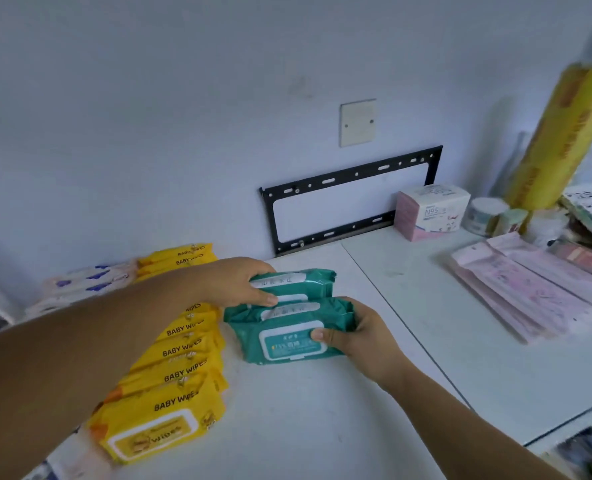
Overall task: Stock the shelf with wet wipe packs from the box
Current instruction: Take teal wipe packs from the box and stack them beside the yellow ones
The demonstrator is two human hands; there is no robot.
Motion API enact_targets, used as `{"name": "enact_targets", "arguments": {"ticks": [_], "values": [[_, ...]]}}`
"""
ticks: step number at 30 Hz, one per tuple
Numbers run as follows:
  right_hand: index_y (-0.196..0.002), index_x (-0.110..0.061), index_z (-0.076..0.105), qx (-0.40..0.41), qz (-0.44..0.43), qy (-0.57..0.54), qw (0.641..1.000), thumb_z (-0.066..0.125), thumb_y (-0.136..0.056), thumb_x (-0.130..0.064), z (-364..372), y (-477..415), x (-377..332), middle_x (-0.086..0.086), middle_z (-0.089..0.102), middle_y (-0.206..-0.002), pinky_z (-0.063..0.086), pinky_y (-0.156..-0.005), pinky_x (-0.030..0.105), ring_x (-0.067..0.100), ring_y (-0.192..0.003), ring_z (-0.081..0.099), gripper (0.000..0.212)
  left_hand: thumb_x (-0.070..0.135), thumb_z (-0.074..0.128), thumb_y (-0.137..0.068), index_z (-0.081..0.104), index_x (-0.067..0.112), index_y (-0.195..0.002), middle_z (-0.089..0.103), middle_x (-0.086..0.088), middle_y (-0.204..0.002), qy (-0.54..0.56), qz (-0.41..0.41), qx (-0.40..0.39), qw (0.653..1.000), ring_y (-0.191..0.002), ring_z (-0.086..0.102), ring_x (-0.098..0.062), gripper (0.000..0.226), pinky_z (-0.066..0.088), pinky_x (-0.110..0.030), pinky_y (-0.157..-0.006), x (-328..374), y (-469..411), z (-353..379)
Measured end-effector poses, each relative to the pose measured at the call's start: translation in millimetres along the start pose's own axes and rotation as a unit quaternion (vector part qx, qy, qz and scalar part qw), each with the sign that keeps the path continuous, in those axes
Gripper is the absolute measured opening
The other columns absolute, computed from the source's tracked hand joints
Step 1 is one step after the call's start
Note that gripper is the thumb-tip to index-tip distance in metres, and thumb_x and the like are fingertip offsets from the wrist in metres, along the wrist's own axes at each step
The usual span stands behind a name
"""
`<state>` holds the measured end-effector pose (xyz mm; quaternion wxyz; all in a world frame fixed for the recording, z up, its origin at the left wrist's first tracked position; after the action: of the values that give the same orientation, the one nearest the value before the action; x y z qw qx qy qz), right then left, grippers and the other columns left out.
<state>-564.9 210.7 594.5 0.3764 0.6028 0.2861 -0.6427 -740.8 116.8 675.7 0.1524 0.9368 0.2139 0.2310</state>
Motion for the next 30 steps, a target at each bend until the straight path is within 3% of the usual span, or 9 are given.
{"name": "enact_targets", "arguments": {"ticks": [8,14,20,23,28,30], "values": [[-0.116,-0.01,0.067,-0.008,0.012,-0.001,1.0,0.08,-0.079,0.003,19,-40,30,0.007,0.077,-0.11,0.06,-0.09,0.038,0.026,-0.104,0.073,0.042,0.05,0.069,-0.086,0.06,0.037,-0.124,0.067,0.015,-0.115,-0.054,-0.042,-0.01,0.998,-0.099,0.063,-0.004,0.041,0.054,-0.032,-0.089,-31,-25,0],[-0.119,-0.016,0.065,-0.017,0.011,0.009,1.0,0.08,-0.08,0.001,31,-61,35,0.001,0.076,-0.113,0.058,-0.095,0.042,0.017,-0.104,0.073,0.045,0.04,0.058,-0.098,0.049,0.038,-0.132,0.063,0.01,-0.118,-0.038,-0.065,-0.015,0.997,-0.101,0.061,-0.008,0.036,0.052,-0.029,-0.084,-49,-31,1],[-0.121,-0.025,0.062,-0.057,0.009,0.134,0.989,0.084,-0.079,-0.023,29,-74,30,-0.009,0.074,-0.114,0.056,-0.098,0.037,0.007,-0.105,0.07,0.047,0.041,0.05,-0.101,0.036,0.046,-0.14,0.061,0.006,-0.125,-0.041,-0.094,-0.06,0.993,-0.106,0.061,-0.014,0.042,0.051,-0.039,-0.096,-61,-38,14],[-0.121,-0.023,0.058,-0.053,0.024,0.159,0.986,0.086,-0.076,-0.028,24,-81,28,-0.009,0.072,-0.114,0.058,-0.093,0.035,0.009,-0.104,0.069,0.053,0.042,0.051,-0.1,0.028,0.052,-0.142,0.061,0.006,-0.124,-0.034,-0.096,-0.072,0.992,-0.102,0.063,-0.013,0.048,0.052,-0.037,-0.094,-60,-38,12],[-0.116,-0.023,0.059,-0.046,0.028,0.182,0.982,0.086,-0.076,-0.026,21,-88,20,-0.01,0.072,-0.109,0.056,-0.073,0.018,0.007,-0.098,0.069,0.049,0.036,0.055,-0.1,0.037,0.041,-0.145,0.055,0.007,-0.132,-0.026,-0.091,-0.064,0.993,-0.112,0.057,-0.012,0.049,0.046,-0.036,-0.101,-56,-39,3],[-0.117,-0.022,0.058,-0.045,0.028,0.195,0.979,0.085,-0.077,-0.03,20,-87,19,-0.009,0.071,-0.109,0.056,-0.071,0.019,0.007,-0.097,0.069,0.049,0.035,0.056,-0.1,0.039,0.039,-0.145,0.059,0.009,-0.132,-0.023,-0.089,-0.059,0.994,-0.111,0.059,-0.01,0.048,0.047,-0.035,-0.101,-54,-38,2]]}}
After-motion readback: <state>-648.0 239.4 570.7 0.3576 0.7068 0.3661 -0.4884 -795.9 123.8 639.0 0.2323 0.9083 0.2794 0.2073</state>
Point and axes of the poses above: each hand's wrist, its own y-axis away from the middle knuckle, its own z-axis out of the palm, x = y × z, the point moved 9 cm from there along -y, towards the middle knuckle
